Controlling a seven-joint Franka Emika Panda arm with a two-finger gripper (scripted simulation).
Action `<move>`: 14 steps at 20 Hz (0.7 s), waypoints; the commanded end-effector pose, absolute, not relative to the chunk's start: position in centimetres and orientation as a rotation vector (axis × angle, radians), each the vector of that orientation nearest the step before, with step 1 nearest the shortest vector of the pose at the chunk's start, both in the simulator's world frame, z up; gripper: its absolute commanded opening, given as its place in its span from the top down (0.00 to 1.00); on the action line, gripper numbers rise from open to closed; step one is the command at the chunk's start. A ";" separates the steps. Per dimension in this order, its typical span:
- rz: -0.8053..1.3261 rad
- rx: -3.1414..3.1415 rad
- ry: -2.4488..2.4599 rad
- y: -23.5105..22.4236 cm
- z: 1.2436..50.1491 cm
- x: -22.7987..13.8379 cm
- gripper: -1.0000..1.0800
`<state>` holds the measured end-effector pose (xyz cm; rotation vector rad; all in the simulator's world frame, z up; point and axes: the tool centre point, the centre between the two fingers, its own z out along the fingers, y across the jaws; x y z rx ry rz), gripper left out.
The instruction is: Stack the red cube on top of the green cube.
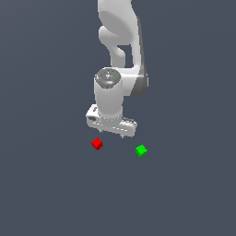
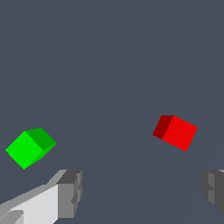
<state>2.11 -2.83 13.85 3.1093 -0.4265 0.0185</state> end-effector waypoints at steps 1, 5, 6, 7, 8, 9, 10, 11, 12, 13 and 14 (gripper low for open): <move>0.015 3.085 -0.573 -4.6 12.4 2.3 0.04; 0.009 3.036 -0.794 -7.3 10.2 2.3 0.04; 0.008 3.024 -0.840 -7.8 9.8 2.3 0.04; 0.007 3.012 -0.883 -8.4 9.3 2.2 0.04; 0.006 3.000 -0.923 -8.8 9.0 2.1 0.04; 0.005 2.989 -0.959 -9.3 8.6 2.0 0.04; 0.004 2.979 -0.991 -9.7 8.3 1.9 0.04; 0.003 2.969 -1.020 -10.0 8.0 1.8 0.04; 0.003 2.961 -1.045 -10.3 7.7 1.8 0.04; 0.002 2.954 -1.066 -10.5 7.5 1.7 0.04; 0.001 2.948 -1.083 -10.7 7.3 1.6 0.04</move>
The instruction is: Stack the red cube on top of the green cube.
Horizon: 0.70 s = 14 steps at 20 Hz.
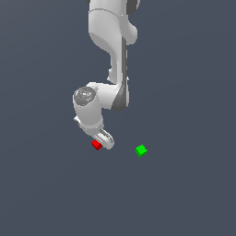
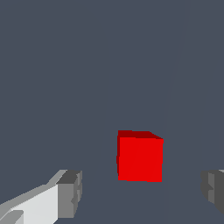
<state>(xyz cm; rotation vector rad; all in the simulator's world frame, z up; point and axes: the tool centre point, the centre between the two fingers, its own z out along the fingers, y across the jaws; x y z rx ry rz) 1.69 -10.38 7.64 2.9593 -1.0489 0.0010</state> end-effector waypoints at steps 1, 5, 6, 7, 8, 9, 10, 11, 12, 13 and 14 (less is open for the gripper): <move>0.001 2.943 -1.097 -10.9 7.2 1.6 0.04; -0.001 2.940 -1.103 -11.0 7.1 1.5 0.04; -0.001 2.940 -1.103 -11.0 7.0 1.5 0.04; -0.001 2.940 -1.103 -11.0 6.9 1.5 0.04; -0.001 2.940 -1.104 -11.0 6.7 1.5 0.04; -0.001 2.940 -1.104 -11.0 6.5 1.5 0.04; 0.000 2.939 -1.106 -11.0 6.1 1.5 0.04; 0.000 2.939 -1.107 -11.0 5.7 1.4 0.04; 0.000 2.939 -1.108 -11.0 5.2 1.4 0.04; 0.000 2.939 -1.109 -11.0 4.6 1.4 0.04; 0.000 2.938 -1.111 -11.0 4.0 1.4 0.04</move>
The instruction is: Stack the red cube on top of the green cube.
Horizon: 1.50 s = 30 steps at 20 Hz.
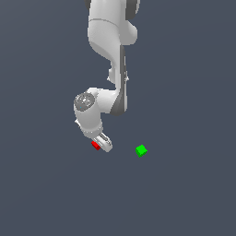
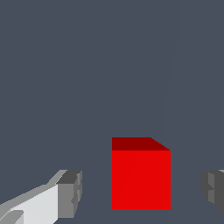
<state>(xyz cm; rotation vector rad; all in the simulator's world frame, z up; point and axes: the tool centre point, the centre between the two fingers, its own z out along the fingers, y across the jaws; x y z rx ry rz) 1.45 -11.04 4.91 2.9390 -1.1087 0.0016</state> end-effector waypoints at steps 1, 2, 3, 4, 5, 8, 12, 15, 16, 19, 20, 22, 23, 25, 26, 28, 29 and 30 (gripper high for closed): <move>0.000 2.938 -1.112 -11.0 3.5 1.3 0.04; 0.000 2.938 -1.113 -11.0 3.0 1.3 0.04; 0.000 2.937 -1.114 -11.0 2.7 1.3 0.04; 0.000 2.937 -1.114 -11.0 2.4 1.3 0.04; 0.000 2.937 -1.115 -11.1 2.2 1.3 0.04; 0.000 2.937 -1.115 -11.1 2.0 1.4 0.04; 0.000 2.937 -1.115 -11.1 2.0 1.4 1.00; 0.000 2.937 -1.115 -11.1 2.0 1.4 1.00; 0.000 2.937 -1.115 -11.1 2.0 1.4 1.00; 0.000 2.937 -1.115 -11.1 2.0 1.4 1.00; 0.000 2.937 -1.115 -11.1 2.0 1.4 1.00; 0.000 2.937 -1.115 -11.1 2.3 1.4 1.00; 0.000 2.937 -1.115 -11.1 2.5 1.4 1.00; 0.000 2.937 -1.115 -11.0 3.1 1.4 1.00; 0.000 2.937 -1.115 -11.0 3.5 1.4 1.00; 0.000 2.938 -1.115 -11.0 4.5 1.3 1.00; 0.000 2.938 -1.115 -11.0 5.1 1.3 1.00; 0.000 2.938 -1.115 -11.0 5.7 1.3 1.00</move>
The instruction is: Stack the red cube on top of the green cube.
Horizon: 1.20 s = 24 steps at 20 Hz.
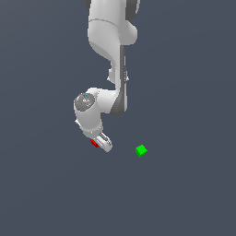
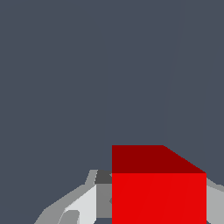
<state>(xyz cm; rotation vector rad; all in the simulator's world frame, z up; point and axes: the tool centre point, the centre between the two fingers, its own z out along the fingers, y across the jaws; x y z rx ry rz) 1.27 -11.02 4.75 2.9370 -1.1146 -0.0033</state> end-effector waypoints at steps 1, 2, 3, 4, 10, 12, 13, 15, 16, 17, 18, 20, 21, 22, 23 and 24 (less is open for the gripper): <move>0.000 2.938 -1.115 -11.0 6.5 1.3 1.00; 0.000 2.938 -1.115 -11.0 7.3 1.3 1.00; 0.000 2.938 -1.115 -11.0 8.0 1.3 1.00; 0.000 2.938 -1.115 -11.0 8.7 1.3 1.00; 0.000 2.937 -1.115 -11.1 11.5 1.3 1.00; 0.000 2.937 -1.115 -11.1 11.9 1.4 1.00; 0.000 2.937 -1.115 -11.1 12.0 1.4 1.00; 0.001 2.937 -1.115 -11.1 11.8 1.4 1.00; 0.001 2.937 -1.115 -11.0 11.8 1.4 1.00; 0.001 2.937 -1.115 -10.9 11.8 1.4 1.00; 0.001 2.937 -1.115 -10.7 11.8 1.4 1.00; 0.001 2.937 -1.115 -10.0 11.6 1.5 1.00; 0.001 2.937 -1.115 -9.6 11.5 1.6 1.00; 0.001 2.937 -1.115 -9.0 11.4 1.7 1.00; 0.001 2.937 -1.115 -8.4 11.2 1.7 1.00; 0.001 2.937 -1.115 -7.7 11.0 1.8 1.00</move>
